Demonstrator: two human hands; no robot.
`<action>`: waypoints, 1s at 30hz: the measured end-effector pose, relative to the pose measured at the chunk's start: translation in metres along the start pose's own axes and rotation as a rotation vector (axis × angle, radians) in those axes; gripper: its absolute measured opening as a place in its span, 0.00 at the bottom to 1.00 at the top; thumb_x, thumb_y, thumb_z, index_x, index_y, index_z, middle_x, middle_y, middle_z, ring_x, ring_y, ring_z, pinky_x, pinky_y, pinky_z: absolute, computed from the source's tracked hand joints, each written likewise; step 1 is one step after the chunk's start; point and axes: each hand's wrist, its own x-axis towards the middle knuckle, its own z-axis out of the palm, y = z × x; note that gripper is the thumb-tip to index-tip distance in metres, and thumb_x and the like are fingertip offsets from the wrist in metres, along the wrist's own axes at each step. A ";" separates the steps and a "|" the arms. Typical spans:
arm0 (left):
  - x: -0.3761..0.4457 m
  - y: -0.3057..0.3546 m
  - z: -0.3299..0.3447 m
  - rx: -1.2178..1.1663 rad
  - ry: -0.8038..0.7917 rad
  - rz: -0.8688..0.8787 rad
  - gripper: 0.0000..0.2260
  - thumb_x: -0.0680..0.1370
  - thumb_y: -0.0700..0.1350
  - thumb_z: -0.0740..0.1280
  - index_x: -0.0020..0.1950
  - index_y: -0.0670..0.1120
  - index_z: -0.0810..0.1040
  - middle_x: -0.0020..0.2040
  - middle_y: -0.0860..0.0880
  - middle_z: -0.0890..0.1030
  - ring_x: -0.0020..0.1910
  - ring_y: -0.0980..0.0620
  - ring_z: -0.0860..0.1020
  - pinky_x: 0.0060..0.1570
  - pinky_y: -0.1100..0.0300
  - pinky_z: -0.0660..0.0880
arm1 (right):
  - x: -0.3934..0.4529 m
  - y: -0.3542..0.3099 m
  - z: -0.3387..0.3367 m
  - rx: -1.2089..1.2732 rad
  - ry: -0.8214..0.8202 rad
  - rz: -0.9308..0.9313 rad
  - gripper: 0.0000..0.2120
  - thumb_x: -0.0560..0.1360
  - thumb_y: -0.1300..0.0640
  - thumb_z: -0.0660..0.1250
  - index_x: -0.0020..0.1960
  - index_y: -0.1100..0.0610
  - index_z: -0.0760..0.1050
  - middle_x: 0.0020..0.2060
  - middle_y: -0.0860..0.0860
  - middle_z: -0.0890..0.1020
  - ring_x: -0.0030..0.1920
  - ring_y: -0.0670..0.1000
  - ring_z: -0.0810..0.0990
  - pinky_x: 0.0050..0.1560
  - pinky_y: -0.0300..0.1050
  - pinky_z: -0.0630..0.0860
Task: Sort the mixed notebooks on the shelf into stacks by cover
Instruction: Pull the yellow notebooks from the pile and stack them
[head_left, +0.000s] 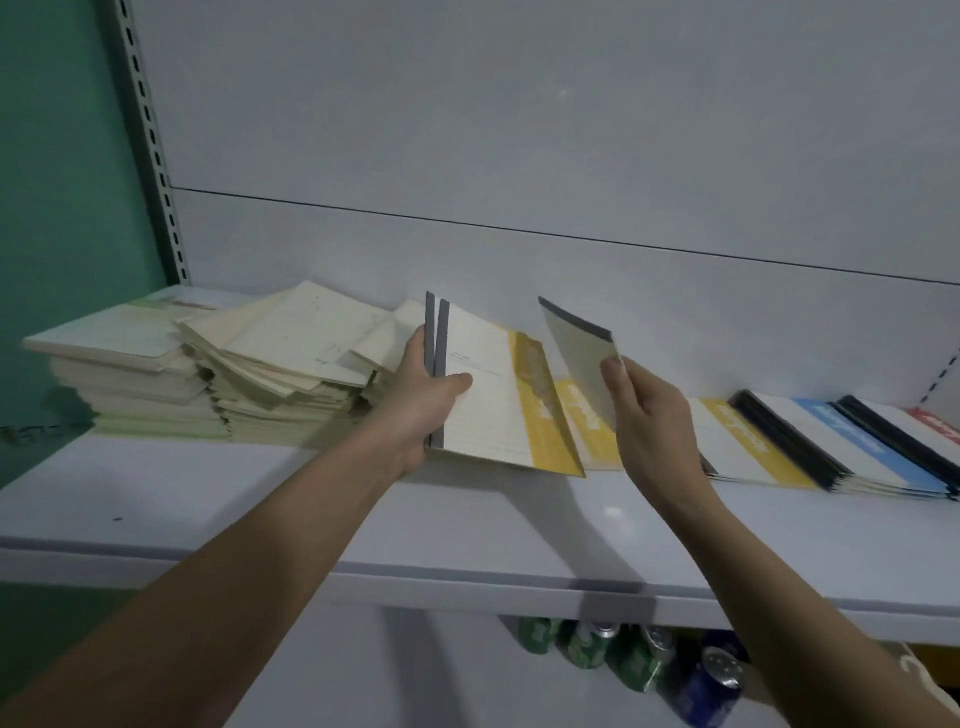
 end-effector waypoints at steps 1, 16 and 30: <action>-0.001 0.000 0.004 -0.008 -0.001 0.004 0.21 0.81 0.42 0.64 0.71 0.56 0.65 0.59 0.52 0.79 0.57 0.50 0.78 0.57 0.50 0.77 | -0.006 -0.010 0.002 -0.011 -0.090 -0.022 0.15 0.82 0.46 0.57 0.42 0.43 0.78 0.31 0.41 0.76 0.33 0.41 0.71 0.35 0.38 0.67; -0.016 -0.014 0.047 -0.157 -0.170 -0.076 0.29 0.76 0.34 0.69 0.71 0.51 0.63 0.54 0.53 0.80 0.51 0.54 0.80 0.47 0.57 0.78 | -0.030 -0.006 -0.040 -0.049 -0.084 0.338 0.22 0.78 0.49 0.65 0.71 0.49 0.67 0.64 0.45 0.74 0.58 0.47 0.77 0.55 0.45 0.76; 0.004 -0.063 0.191 0.067 -0.363 -0.285 0.34 0.70 0.27 0.72 0.71 0.43 0.64 0.64 0.45 0.77 0.60 0.47 0.77 0.61 0.50 0.76 | -0.008 0.123 -0.130 0.211 -0.087 0.757 0.15 0.76 0.68 0.64 0.62 0.64 0.73 0.50 0.55 0.78 0.46 0.52 0.78 0.43 0.44 0.74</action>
